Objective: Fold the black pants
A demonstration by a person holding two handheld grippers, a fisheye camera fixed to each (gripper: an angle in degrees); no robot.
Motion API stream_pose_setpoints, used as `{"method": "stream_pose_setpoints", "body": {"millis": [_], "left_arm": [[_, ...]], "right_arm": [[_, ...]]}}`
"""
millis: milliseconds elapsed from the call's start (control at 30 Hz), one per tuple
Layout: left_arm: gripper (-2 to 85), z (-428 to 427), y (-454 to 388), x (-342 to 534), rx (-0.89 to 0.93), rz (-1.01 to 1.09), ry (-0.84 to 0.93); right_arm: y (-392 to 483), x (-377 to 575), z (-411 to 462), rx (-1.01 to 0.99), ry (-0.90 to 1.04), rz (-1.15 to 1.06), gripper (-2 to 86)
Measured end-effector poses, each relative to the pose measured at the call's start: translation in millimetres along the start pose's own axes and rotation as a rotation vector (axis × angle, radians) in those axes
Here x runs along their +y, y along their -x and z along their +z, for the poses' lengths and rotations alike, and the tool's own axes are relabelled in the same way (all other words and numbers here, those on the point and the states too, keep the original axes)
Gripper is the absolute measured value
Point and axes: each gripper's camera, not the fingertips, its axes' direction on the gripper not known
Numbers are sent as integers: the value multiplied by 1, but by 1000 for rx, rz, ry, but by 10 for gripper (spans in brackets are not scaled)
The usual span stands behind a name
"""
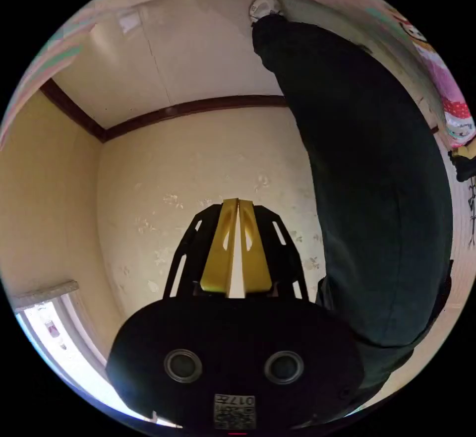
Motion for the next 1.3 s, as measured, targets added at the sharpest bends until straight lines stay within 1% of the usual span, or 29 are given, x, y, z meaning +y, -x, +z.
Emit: {"method": "stream_pose_setpoints", "body": {"millis": [67, 133, 167, 267, 333, 400, 500, 600, 633, 667, 700, 767, 800, 867, 900, 933, 967, 1000, 1033, 1067, 1133, 1167, 1233, 1300], "left_arm": [[-10, -36, -40, -21, -65, 40, -56], [-10, -63, -73, -34, -108, 63, -134], [-10, -78, -95, -42, -138, 70, -185], [-10, -99, -149, -72, -181, 89, -256], [-10, -99, -178, -96, -185, 76, -253], [-10, -90, -203, -120, -172, 22, -213], [-9, -67, -253, -162, -190, -49, -105], [-8, -62, -326, -202, -331, -51, -77], [-7, -65, -365, -219, -375, 6, -94], [-5, -69, -406, -234, -383, 93, -118], [-4, -72, -428, -242, -379, 134, -130], [3, -84, -514, -266, -321, 295, -206], [9, -87, -536, -269, -295, 341, -233], [33, -95, -622, -280, -169, 544, -314], [39, -95, -643, -283, -135, 593, -323], [49, -94, -684, -287, -82, 695, -339], [63, -90, -723, -289, -63, 780, -354], [72, -88, -742, -290, -66, 817, -365], [99, -83, -777, -292, -96, 876, -406], [133, -78, -809, -295, -147, 916, -460], [163, -67, -847, -301, -216, 937, -557], [165, -59, -867, -309, -249, 945, -611], [162, -43, -889, -330, -289, 918, -637], [156, -25, -899, -360, -286, 876, -618]], "right_arm": [[-21, -2, 22, -82, 10, 49, 5], [-33, -12, 40, -110, 22, 77, 5], [-38, -22, 49, -121, 22, 75, 5], [-48, -59, 57, -161, -5, 34, 5], [-55, -86, 56, -190, -23, 10, 5], [-66, -117, 45, -234, -43, -24, 5], [-81, -145, 16, -206, -143, -90, 6], [-104, -169, -13, -186, -196, -159, 9], [-110, -173, -20, -202, -214, -177, 10], [-123, -180, -36, -253, -258, -221, 12], [-137, -188, -52, -305, -303, -253, 16], [-161, -207, -77, -353, -349, -262, 26], [-175, -222, -95, -375, -377, -265, 39], [-196, -247, -124, -404, -423, -283, 58], [-207, -263, -144, -413, -457, -306, 67], [-212, -271, -153, -410, -472, -320, 70], [-221, -288, -171, -398, -490, -351, 74], [-229, -306, -188, -399, -497, -383, 78], [-233, -314, -196, -403, -501, -397, 80], [-239, -328, -211, -409, -513, -427, 86], [-244, -345, -231, -402, -533, -473, 95], [-246, -355, -240, -384, -541, -499, 101], [-248, -368, -248, -360, -535, -512, 110], [-254, -382, -244, -376, -521, -504, 114]]}}
